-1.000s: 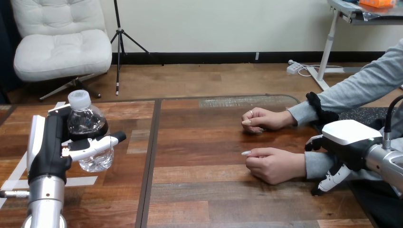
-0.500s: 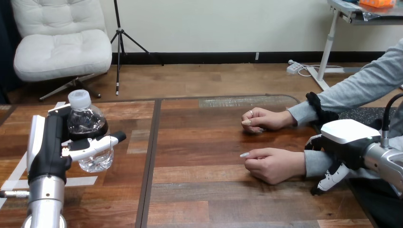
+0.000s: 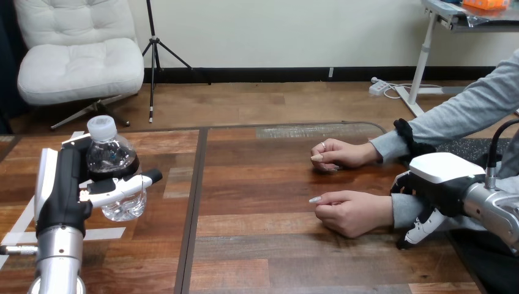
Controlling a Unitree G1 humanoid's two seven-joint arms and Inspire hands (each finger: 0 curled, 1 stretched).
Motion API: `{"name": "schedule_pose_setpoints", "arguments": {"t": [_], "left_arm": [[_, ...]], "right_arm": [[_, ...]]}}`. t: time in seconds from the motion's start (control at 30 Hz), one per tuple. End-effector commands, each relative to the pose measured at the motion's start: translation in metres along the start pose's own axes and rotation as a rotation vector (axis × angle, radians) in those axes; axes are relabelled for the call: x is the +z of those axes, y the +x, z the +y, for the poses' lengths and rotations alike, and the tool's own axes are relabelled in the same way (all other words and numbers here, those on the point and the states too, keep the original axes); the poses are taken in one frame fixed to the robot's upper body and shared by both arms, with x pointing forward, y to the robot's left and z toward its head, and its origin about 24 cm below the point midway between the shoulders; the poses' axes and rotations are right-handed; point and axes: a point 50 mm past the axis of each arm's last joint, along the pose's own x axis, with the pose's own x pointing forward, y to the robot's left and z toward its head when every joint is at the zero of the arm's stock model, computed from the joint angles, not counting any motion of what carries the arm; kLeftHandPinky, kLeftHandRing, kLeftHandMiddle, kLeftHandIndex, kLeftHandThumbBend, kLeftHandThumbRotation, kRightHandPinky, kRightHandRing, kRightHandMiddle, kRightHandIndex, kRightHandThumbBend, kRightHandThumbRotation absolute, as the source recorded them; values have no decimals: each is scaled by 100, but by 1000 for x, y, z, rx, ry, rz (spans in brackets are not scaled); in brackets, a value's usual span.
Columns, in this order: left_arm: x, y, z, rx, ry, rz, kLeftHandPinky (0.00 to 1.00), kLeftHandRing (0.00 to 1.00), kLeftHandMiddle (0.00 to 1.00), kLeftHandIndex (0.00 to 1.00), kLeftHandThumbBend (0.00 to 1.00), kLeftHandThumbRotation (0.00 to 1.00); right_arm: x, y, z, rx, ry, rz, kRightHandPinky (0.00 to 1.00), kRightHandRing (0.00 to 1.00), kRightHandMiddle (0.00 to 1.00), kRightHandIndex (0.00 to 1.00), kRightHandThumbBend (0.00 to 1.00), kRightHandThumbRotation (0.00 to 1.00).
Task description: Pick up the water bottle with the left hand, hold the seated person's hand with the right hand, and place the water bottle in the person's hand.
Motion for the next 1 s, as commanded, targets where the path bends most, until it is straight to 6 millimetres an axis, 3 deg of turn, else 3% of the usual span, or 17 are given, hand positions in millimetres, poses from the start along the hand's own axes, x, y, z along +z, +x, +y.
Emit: {"name": "schedule_pose_setpoints", "arguments": {"t": [0.0, 0.4, 0.97], "left_arm": [[33, 16, 10, 57, -26, -141, 31, 35, 40, 41, 86, 0], [33, 16, 10, 55, -31, -144, 30, 34, 39, 41, 86, 0], [32, 16, 10, 56, -30, -139, 31, 34, 40, 41, 86, 0]], "right_arm": [[12, 8, -20, -68, 2, -36, 55, 66, 71, 71, 100, 26], [16, 9, -17, -98, 1, -50, 52, 61, 64, 63, 96, 12], [19, 10, -13, -128, 62, -54, 42, 49, 54, 54, 90, 1]]}}
